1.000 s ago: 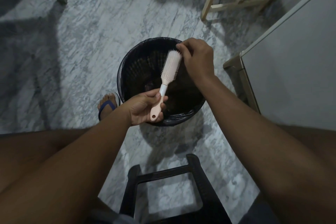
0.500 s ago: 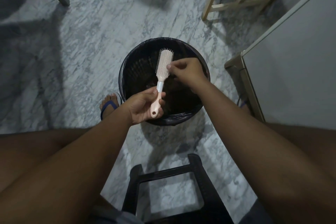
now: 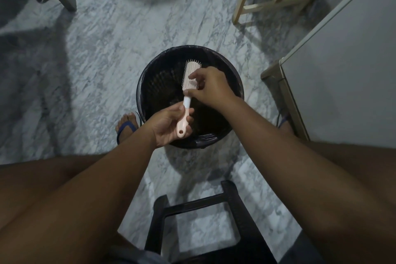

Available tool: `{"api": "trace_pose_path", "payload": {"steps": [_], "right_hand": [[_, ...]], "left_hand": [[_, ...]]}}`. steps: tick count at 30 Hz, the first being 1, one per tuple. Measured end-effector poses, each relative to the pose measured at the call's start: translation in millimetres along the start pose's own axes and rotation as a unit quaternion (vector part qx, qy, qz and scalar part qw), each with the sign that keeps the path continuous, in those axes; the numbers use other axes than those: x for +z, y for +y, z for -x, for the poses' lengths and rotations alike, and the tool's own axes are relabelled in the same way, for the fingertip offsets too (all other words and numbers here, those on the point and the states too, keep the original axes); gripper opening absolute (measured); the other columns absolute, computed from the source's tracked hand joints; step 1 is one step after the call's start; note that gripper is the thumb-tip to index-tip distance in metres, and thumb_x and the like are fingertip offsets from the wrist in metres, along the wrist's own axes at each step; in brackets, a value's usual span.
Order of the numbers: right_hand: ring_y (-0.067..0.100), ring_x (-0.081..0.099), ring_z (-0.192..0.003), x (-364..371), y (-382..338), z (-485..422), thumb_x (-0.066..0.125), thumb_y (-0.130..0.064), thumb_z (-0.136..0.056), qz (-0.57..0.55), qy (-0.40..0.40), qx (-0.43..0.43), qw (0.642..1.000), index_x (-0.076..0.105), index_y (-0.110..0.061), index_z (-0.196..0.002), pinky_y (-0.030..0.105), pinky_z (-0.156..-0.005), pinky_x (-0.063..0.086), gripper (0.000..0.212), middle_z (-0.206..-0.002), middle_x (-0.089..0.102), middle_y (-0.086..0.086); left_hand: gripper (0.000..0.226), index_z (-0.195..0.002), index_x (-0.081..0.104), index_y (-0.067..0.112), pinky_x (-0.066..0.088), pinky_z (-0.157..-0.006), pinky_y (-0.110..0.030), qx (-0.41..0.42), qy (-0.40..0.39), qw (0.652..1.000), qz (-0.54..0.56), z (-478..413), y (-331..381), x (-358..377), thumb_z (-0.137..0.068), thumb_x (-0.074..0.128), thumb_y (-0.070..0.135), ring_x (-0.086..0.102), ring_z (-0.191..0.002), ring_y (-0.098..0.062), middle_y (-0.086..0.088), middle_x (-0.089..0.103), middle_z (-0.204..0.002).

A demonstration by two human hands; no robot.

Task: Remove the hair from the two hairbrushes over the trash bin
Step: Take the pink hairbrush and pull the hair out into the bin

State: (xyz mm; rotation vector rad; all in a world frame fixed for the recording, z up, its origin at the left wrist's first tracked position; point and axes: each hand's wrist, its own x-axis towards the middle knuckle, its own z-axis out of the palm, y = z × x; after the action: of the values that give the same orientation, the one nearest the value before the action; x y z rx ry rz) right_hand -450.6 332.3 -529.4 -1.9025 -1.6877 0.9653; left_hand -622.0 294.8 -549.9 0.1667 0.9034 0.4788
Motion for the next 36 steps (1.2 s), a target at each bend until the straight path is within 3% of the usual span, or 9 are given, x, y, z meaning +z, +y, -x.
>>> {"api": "trace_pose_path", "payload": {"steps": [5,11,13,16,19,25,30,33,36], "right_hand": [[0.015,0.066,-0.084,0,-3,-3,0.075,-0.026,-0.084,0.046,0.025,-0.016,0.998,0.078,-0.018,-0.089,0.034,-0.080,0.055,0.010,-0.091,0.067,-0.003],[0.001,0.062,-0.067,-14,-5,-10,0.070,-0.021,-0.091,-0.091,0.102,0.061,0.989,0.078,-0.012,-0.089,0.002,-0.064,0.044,0.013,-0.079,0.073,-0.003],[0.002,0.067,-0.068,-18,-2,-18,0.064,-0.017,-0.094,-0.144,0.141,0.089,0.975,0.076,-0.008,-0.090,0.009,-0.071,0.051,0.015,-0.079,0.074,-0.003],[0.013,0.070,-0.092,-18,0,-26,0.059,-0.017,-0.096,-0.181,0.150,0.103,0.967,0.069,-0.007,-0.110,0.033,-0.094,0.056,0.019,-0.104,0.074,0.004],[0.014,0.060,-0.114,-14,-6,-25,0.075,-0.040,-0.084,-0.105,0.083,0.085,0.987,0.059,-0.013,-0.131,0.029,-0.101,0.048,0.057,-0.129,0.063,0.004],[0.004,0.064,-0.086,-18,-8,-35,0.080,-0.040,-0.080,-0.124,0.131,0.079,0.980,0.076,-0.015,-0.107,0.006,-0.069,0.045,0.037,-0.100,0.073,-0.002],[0.011,0.070,-0.078,-22,-4,-41,0.067,-0.031,-0.092,-0.090,0.145,0.089,0.981,0.080,-0.009,-0.090,0.020,-0.072,0.051,0.026,-0.083,0.077,0.005],[0.014,0.071,-0.062,-26,-2,-47,0.060,-0.021,-0.098,-0.250,0.153,0.168,0.941,0.075,0.002,-0.087,0.019,-0.053,0.051,0.030,-0.079,0.076,0.013],[0.007,0.066,-0.059,-25,4,-45,0.052,-0.016,-0.102,-0.390,0.137,0.212,0.885,0.068,-0.007,-0.084,0.015,-0.050,0.048,0.026,-0.079,0.073,0.005]], "left_hand": [[0.023,-0.124,0.052,0.008,0.051,-0.057,-0.027,0.002,-0.012,1.000,0.000,-1,2,5,-0.104,0.040,0.010,0.057,-0.072,-0.011,-0.005,0.059,-0.094],[0.033,-0.135,0.049,0.009,0.050,-0.055,-0.029,0.006,0.000,1.000,0.012,-1,-1,-1,-0.103,0.042,0.009,0.057,-0.072,-0.011,-0.005,0.058,-0.099],[0.036,-0.137,0.049,0.011,0.050,-0.056,-0.029,0.005,-0.002,1.000,0.012,1,-2,-4,-0.102,0.043,0.007,0.057,-0.073,-0.012,-0.005,0.059,-0.099],[0.040,-0.139,0.049,0.014,0.050,-0.058,-0.030,0.000,-0.015,1.000,0.004,1,-3,-6,-0.100,0.047,0.007,0.057,-0.075,-0.013,-0.004,0.062,-0.097],[0.043,-0.141,0.048,0.016,0.049,-0.060,-0.031,-0.004,-0.029,0.999,-0.021,1,-2,-4,-0.099,0.048,0.009,0.057,-0.076,-0.014,-0.004,0.063,-0.096],[0.042,-0.140,0.048,0.016,0.051,-0.059,-0.031,0.005,-0.042,0.999,-0.026,4,-2,1,-0.099,0.047,0.008,0.058,-0.074,-0.015,-0.005,0.065,-0.097],[0.042,-0.140,0.048,0.016,0.051,-0.061,-0.031,-0.008,-0.054,0.998,-0.006,4,-3,0,-0.098,0.046,0.008,0.059,-0.076,-0.015,-0.005,0.065,-0.098],[0.040,-0.139,0.047,0.015,0.052,-0.059,-0.031,0.001,-0.055,0.998,0.003,5,-3,-1,-0.100,0.043,0.009,0.060,-0.075,-0.015,-0.005,0.067,-0.098],[0.038,-0.139,0.047,0.014,0.052,-0.058,-0.030,0.018,-0.052,0.998,0.029,5,-1,1,-0.101,0.042,0.009,0.060,-0.074,-0.014,-0.004,0.068,-0.097]]}}
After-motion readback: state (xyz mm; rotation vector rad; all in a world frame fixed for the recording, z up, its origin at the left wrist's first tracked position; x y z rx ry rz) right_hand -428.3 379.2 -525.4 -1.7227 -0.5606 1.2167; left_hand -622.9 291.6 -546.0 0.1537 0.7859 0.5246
